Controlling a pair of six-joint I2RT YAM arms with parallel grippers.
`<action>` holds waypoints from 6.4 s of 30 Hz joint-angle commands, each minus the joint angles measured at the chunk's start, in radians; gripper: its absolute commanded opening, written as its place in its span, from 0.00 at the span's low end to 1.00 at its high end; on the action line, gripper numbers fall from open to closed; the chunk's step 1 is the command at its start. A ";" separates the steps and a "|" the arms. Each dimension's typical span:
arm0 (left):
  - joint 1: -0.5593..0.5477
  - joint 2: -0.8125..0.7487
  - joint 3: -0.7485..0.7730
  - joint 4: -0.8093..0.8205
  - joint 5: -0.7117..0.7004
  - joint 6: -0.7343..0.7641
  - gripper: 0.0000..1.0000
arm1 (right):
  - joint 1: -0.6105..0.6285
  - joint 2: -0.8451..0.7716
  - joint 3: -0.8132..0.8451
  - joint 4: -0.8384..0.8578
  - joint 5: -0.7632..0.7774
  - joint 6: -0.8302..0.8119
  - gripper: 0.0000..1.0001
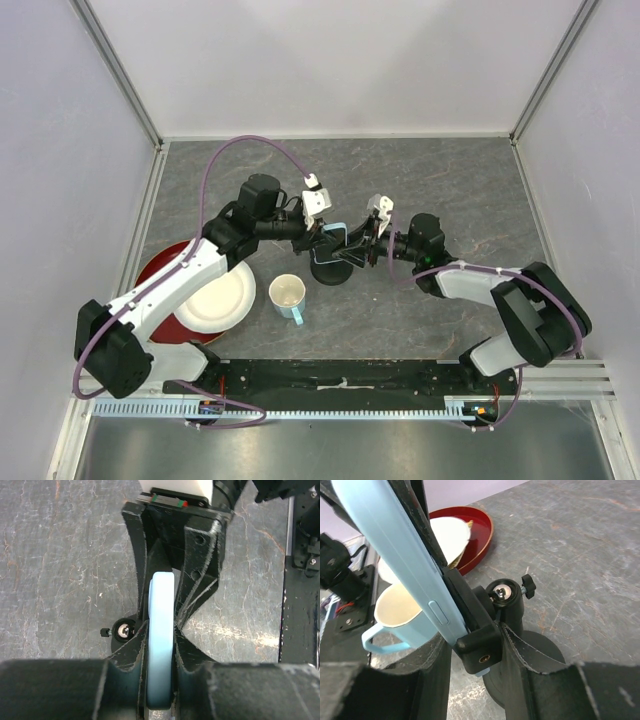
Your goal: Place the phone on the phone stand
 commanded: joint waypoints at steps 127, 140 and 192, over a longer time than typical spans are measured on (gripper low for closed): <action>0.051 -0.288 -0.085 0.351 -0.275 -0.366 0.75 | 1.131 -0.356 -0.052 -0.429 2.543 0.418 0.00; 0.135 -0.268 -0.090 0.392 -0.202 -0.468 0.75 | 1.206 0.102 0.433 -2.328 2.505 2.355 0.00; 0.232 -0.200 -0.080 0.457 -0.054 -0.600 0.73 | 1.077 0.184 0.632 -2.326 2.322 2.285 0.53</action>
